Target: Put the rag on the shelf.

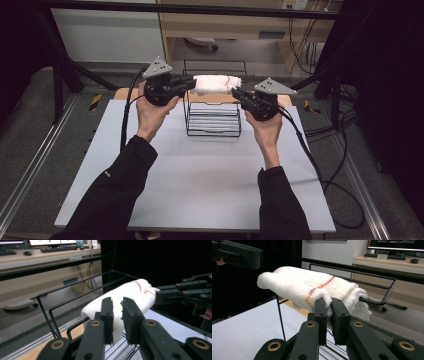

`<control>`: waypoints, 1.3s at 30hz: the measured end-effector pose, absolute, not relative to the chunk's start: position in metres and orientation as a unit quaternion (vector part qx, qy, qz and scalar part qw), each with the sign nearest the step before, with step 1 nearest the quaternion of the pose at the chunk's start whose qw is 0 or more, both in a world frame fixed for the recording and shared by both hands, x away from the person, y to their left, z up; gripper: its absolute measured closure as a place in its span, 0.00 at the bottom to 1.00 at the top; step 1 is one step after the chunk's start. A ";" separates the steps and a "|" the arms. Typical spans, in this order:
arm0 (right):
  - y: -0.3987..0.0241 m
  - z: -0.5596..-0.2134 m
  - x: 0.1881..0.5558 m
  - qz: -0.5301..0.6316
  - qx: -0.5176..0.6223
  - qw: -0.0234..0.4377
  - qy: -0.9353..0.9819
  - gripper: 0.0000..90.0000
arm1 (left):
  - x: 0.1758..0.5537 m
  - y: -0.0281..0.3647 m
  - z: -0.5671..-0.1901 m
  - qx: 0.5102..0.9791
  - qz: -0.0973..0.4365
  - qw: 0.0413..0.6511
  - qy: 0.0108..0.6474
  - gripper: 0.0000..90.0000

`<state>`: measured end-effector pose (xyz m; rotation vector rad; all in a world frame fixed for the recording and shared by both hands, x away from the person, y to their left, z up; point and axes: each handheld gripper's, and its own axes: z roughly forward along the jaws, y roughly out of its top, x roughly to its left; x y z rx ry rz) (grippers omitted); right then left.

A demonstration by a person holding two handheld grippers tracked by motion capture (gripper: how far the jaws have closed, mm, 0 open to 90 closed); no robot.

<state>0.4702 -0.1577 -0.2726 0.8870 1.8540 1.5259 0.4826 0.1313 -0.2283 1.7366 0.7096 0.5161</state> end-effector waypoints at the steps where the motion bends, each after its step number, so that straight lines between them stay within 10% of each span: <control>1: -0.158 -0.273 0.470 0.571 0.332 0.287 0.694 0.93 | 0.485 0.129 -0.229 0.741 0.213 0.559 0.306 0.93; 22: -0.158 -0.260 0.463 0.589 0.311 0.291 0.687 0.76 | 0.495 0.117 -0.251 0.766 0.199 0.523 0.315 1.00; 39: -0.151 -0.265 0.473 0.541 0.345 0.269 0.718 0.98 | 0.498 0.113 -0.259 0.772 0.210 0.510 0.315 1.00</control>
